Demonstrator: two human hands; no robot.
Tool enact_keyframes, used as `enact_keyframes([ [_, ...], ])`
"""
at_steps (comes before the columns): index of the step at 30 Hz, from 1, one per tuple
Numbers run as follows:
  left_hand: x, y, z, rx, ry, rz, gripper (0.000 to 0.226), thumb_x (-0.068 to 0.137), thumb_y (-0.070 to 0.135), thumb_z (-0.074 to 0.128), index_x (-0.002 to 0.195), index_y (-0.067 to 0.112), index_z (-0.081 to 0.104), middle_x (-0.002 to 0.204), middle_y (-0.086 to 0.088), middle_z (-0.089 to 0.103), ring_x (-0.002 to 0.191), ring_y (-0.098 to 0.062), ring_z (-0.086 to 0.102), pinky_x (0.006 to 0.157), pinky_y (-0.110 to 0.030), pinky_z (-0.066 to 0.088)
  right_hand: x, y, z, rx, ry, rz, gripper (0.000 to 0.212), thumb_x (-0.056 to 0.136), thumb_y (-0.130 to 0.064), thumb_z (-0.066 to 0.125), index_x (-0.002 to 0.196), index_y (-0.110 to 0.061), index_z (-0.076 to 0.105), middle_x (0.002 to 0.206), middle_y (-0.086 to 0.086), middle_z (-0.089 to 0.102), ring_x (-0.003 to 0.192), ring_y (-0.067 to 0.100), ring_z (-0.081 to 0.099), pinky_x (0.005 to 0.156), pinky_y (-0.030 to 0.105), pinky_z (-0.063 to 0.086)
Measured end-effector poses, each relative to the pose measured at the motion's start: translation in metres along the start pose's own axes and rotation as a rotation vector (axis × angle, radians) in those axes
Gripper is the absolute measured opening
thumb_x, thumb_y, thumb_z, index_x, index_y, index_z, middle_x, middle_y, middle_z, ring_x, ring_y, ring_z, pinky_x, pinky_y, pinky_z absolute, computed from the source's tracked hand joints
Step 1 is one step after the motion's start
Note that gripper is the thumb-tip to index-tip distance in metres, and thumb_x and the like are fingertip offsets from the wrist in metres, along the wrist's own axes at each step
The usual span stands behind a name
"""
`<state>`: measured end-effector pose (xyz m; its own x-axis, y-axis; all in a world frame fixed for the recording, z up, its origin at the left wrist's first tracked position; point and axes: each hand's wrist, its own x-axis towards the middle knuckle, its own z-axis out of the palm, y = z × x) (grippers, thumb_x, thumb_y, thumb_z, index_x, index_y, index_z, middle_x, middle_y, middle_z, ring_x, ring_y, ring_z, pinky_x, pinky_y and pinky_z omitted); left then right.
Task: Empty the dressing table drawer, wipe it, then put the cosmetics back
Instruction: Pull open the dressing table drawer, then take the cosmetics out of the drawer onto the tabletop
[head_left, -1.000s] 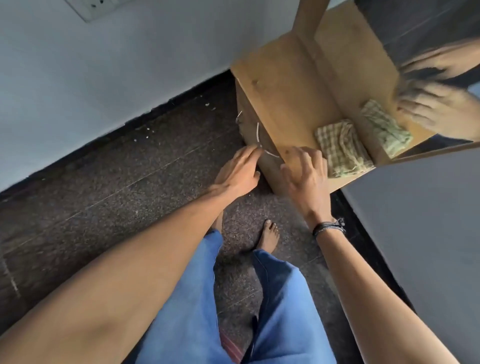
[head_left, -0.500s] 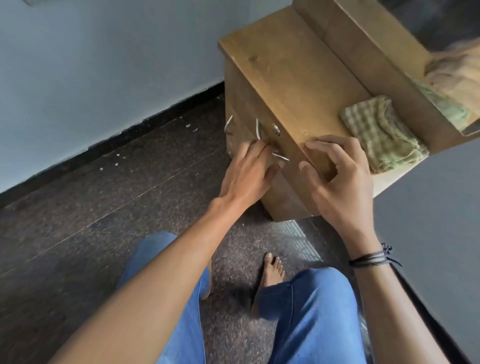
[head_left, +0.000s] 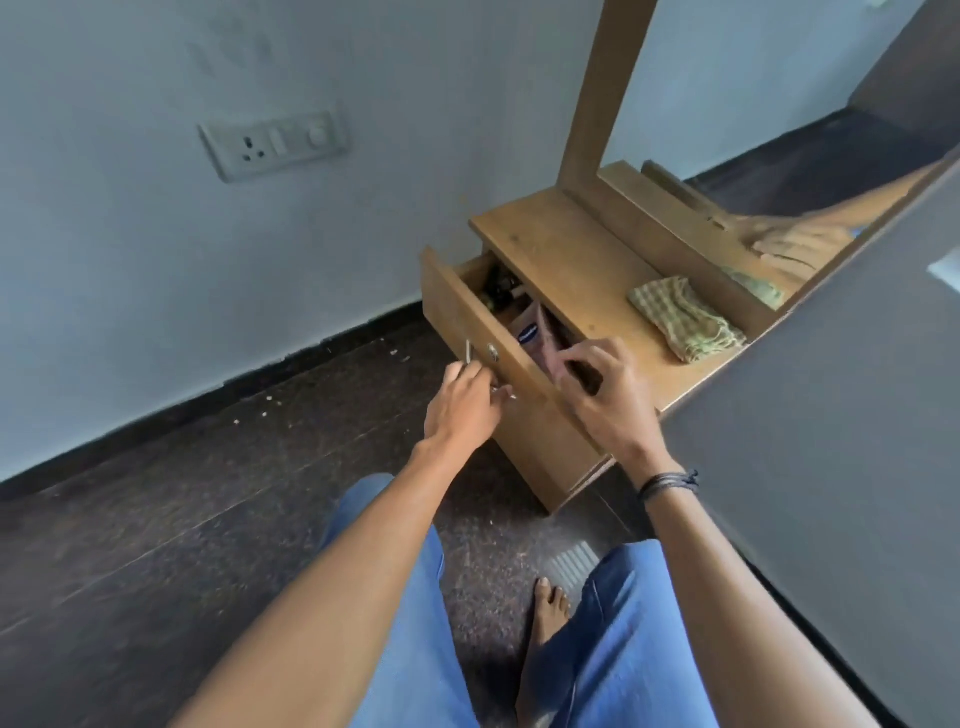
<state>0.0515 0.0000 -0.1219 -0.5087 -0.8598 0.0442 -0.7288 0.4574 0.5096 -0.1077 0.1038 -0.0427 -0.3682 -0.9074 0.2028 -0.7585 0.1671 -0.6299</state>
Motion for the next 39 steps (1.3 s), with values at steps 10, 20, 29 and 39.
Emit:
enact_keyframes([
  [10, -0.053, -0.025, -0.03, 0.047, -0.072, -0.152, 0.033, 0.097, 0.02, 0.052, 0.129, 0.011, 0.057, 0.142, -0.001, 0.05, 0.143, -0.021, 0.028, 0.108, -0.042, 0.042, -0.067, -0.045, 0.034, -0.094, -0.156, 0.008, 0.028, 0.099, -0.029, 0.059, 0.125, -0.026, 0.069, 0.115, -0.005, 0.064, 0.101, 0.017, 0.063, 0.081, 0.028, 0.049],
  [20, -0.09, -0.034, -0.048, -0.142, 0.188, -0.349, 0.04, 0.096, 0.001, 0.044, 0.133, 0.007, 0.058, 0.144, -0.005, 0.052, 0.138, -0.024, 0.038, 0.104, -0.035, 0.04, -0.097, -0.067, 0.067, -0.007, -0.116, 0.007, 0.025, 0.098, -0.025, 0.055, 0.119, -0.024, 0.069, 0.113, -0.007, 0.06, 0.092, 0.016, 0.066, 0.075, 0.029, 0.054],
  [29, -0.096, -0.032, -0.061, -0.537, 0.622, -0.301, 0.025, 0.101, 0.026, 0.049, 0.12, 0.018, 0.064, 0.125, 0.001, 0.059, 0.114, -0.018, 0.053, 0.089, -0.031, 0.047, -0.117, -0.085, 0.089, 0.009, -0.071, -0.006, 0.021, 0.096, -0.025, 0.058, 0.113, -0.018, 0.068, 0.108, -0.006, 0.059, 0.086, 0.013, 0.059, 0.067, 0.026, 0.046],
  [39, -0.097, -0.027, -0.059, -0.42, 0.514, -0.173, 0.024, 0.093, 0.021, 0.062, 0.116, 0.019, 0.068, 0.125, 0.004, 0.057, 0.115, -0.015, 0.046, 0.079, -0.007, 0.035, -0.119, -0.084, 0.09, 0.019, -0.056, -0.017, 0.021, 0.097, -0.024, 0.057, 0.114, -0.017, 0.068, 0.107, -0.006, 0.058, 0.089, 0.012, 0.057, 0.071, 0.027, 0.045],
])
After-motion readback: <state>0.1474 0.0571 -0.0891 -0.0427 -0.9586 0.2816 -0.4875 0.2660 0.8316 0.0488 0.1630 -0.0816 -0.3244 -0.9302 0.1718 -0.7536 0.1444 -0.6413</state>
